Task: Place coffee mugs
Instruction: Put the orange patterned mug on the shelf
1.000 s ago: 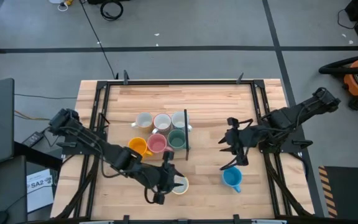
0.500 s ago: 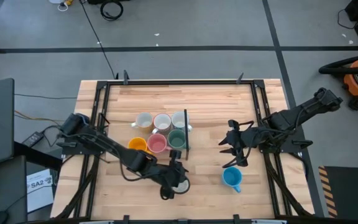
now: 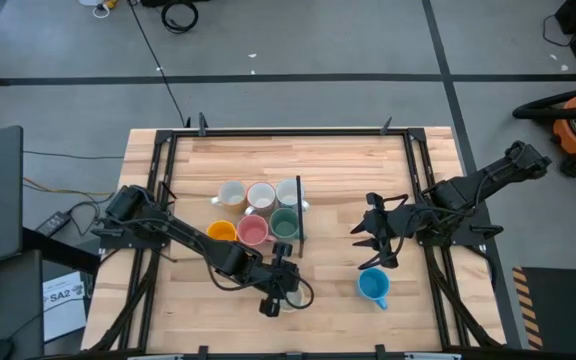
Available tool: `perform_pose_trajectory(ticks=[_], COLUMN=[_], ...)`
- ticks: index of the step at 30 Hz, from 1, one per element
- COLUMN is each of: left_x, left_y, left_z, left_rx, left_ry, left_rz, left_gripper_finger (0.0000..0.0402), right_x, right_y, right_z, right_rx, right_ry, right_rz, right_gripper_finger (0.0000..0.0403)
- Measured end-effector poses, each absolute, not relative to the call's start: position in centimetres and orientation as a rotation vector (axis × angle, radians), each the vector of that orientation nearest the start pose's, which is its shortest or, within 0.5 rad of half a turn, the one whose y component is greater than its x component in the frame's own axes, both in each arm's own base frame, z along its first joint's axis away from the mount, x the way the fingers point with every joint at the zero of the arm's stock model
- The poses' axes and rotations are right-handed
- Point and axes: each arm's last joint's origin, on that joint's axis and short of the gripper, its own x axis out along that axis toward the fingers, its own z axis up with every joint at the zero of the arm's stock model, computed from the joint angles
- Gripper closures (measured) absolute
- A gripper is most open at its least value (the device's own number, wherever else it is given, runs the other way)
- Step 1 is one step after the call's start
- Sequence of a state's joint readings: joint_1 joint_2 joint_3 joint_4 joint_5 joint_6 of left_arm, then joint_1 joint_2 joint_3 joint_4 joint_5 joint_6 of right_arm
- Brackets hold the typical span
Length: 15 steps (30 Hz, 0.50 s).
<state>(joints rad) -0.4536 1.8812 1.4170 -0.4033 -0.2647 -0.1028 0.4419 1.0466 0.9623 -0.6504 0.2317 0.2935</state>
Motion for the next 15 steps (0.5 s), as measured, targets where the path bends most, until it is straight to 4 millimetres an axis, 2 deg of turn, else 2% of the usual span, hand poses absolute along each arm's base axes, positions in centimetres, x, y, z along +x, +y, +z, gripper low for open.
perform_pose_trajectory(ticks=[4, 15], left_x=[37.1, 36.8], left_y=[-16.9, -16.6], left_z=[21.6, 20.8], left_rx=[0.196, 0.2], left_ry=[0.879, 0.956], left_rz=[-0.132, -0.112], left_gripper_finger=[0.0264, 0.0264], right_x=[19.1, 19.1], right_y=[8.3, 8.3], right_z=[30.7, 30.7], right_rx=[0.037, 0.038], right_ry=[0.715, 0.712], right_rz=[0.097, 0.097], right_gripper_finger=[0.0254, 0.0254])
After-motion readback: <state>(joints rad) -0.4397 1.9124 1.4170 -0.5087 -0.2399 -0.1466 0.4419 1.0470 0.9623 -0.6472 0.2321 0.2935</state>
